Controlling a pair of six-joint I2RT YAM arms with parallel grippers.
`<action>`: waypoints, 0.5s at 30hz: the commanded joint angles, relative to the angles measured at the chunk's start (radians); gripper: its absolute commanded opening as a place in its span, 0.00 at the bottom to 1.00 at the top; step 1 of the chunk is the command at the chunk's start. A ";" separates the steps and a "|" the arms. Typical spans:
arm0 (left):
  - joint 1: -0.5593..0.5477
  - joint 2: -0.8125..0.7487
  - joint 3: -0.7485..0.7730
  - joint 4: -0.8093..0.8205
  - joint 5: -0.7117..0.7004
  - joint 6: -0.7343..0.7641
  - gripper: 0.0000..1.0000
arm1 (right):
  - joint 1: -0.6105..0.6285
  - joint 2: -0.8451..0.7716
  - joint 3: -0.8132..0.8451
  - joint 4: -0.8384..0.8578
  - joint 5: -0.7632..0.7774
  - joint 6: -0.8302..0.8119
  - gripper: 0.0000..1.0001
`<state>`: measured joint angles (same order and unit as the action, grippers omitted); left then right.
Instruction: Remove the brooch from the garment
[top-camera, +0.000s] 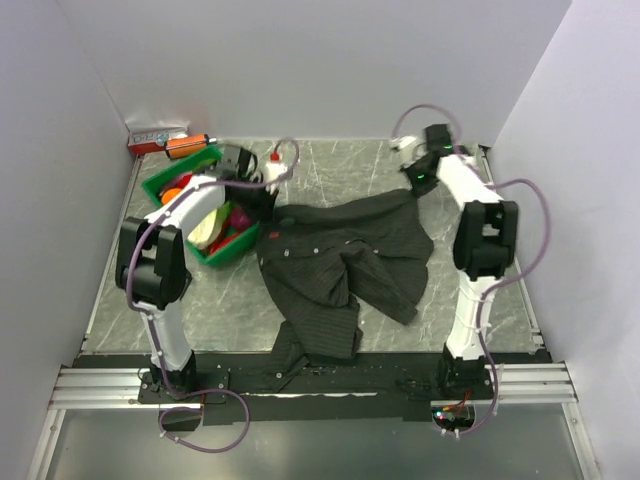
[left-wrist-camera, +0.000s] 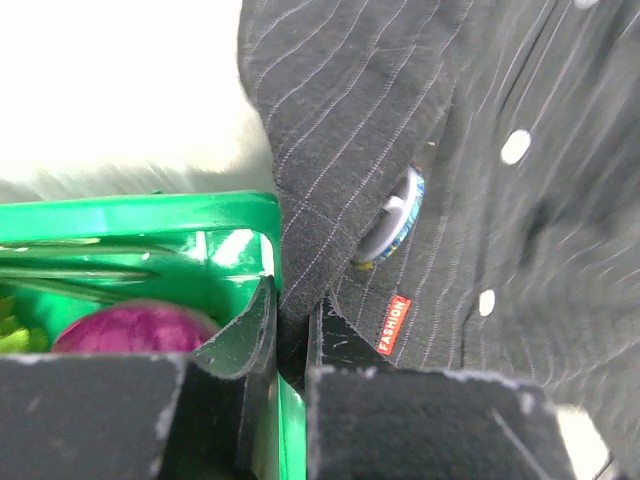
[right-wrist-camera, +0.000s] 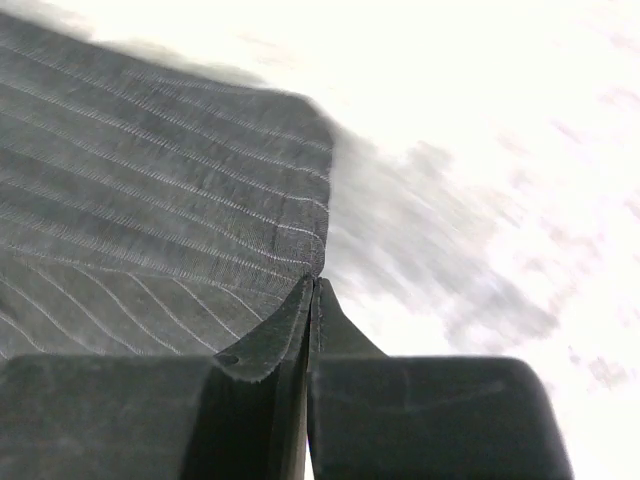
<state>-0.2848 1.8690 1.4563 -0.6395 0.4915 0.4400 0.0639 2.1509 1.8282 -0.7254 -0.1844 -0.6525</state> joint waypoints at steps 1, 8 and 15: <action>-0.014 0.012 0.289 0.080 0.102 -0.026 0.01 | -0.131 -0.193 0.054 -0.029 -0.073 0.099 0.00; -0.036 0.134 0.634 0.064 0.117 0.000 0.01 | -0.173 -0.442 -0.114 -0.032 -0.102 0.129 0.00; -0.050 0.121 0.529 -0.104 0.068 0.178 0.01 | -0.171 -0.571 -0.328 -0.043 -0.144 0.177 0.00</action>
<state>-0.3283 2.0247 2.0418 -0.7326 0.5735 0.4278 -0.1089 1.6131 1.6077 -0.7422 -0.2996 -0.5163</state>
